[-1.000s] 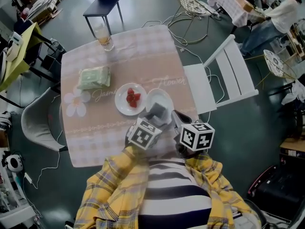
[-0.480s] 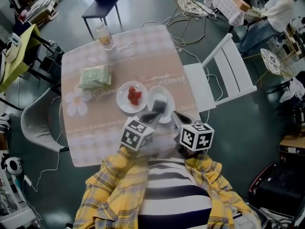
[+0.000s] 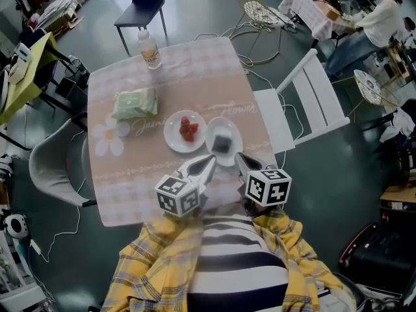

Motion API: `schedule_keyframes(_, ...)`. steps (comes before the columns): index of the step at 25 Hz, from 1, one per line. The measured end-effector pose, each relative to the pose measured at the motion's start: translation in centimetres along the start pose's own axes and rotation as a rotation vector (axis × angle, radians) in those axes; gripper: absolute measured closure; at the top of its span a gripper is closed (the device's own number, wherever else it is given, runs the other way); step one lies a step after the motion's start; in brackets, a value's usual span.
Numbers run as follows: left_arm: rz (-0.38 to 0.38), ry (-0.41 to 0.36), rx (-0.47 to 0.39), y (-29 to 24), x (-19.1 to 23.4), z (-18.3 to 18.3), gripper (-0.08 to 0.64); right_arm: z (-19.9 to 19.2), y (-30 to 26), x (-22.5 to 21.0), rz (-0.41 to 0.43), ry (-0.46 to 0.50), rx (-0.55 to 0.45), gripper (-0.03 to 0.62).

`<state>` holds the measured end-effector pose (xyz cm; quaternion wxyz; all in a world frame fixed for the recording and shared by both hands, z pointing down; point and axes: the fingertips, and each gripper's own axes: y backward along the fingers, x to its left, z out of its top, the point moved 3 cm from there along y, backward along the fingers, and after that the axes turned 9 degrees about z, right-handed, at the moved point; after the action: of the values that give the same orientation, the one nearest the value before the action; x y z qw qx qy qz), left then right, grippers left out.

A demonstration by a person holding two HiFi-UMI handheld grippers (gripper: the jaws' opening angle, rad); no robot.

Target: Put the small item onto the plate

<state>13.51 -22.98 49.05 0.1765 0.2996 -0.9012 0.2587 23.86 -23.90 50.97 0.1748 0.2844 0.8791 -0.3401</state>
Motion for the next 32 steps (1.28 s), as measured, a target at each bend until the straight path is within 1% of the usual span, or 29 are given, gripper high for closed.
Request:
schedule_keyframes(7, 0.016, 0.009, -0.040, 0.9, 0.6, 0.8, 0.558, -0.4, 0.2, 0.9, -0.008, 0.025, -0.001, 0.591)
schedule_keyframes(12, 0.034, -0.005, -0.060, 1.3, 0.9, 0.9, 0.558, -0.9, 0.4, 1.3, -0.016, 0.028, -0.005, 0.591)
schedule_keyframes(14, 0.031, 0.001, -0.065, 1.4, 0.9, 1.1, 0.558, -0.8, 0.5, 1.6, -0.011, 0.035, -0.009, 0.591)
schedule_keyframes(16, 0.012, 0.003, -0.063, 1.7, 0.7, 1.4, 0.558, -0.5, 0.8, 2.2, 0.009, 0.049, -0.011, 0.591)
schedule_keyframes(18, -0.019, -0.013, -0.059, 2.2, 0.4, 1.8, 0.558, -0.4, 1.4, 2.9, 0.035, 0.073, -0.011, 0.591)
schedule_keyframes(20, -0.040, -0.049, -0.053, 3.1, 0.2, 2.1, 0.558, -0.3, 2.1, 3.4, 0.053, 0.096, -0.016, 0.591)
schedule_keyframes(24, -0.025, -0.118, -0.042, 4.9, 0.9, 1.9, 0.558, -0.6, 3.6, 3.5, 0.061, 0.112, -0.023, 0.591)
schedule_keyframes(27, -0.018, -0.126, -0.040, 6.1, 1.5, 1.2, 0.558, -1.6, 4.2, 3.3, 0.055, 0.104, -0.019, 0.591)
schedule_keyframes(29, -0.022, -0.126, -0.034, 6.8, 1.7, 0.4, 0.558, -2.3, 4.6, 3.4, 0.067, 0.093, -0.023, 0.591)
schedule_keyframes(32, -0.029, -0.132, -0.016, 7.6, 1.8, -0.6, 0.558, -2.9, 5.2, 3.4, 0.075, 0.119, -0.024, 0.591)
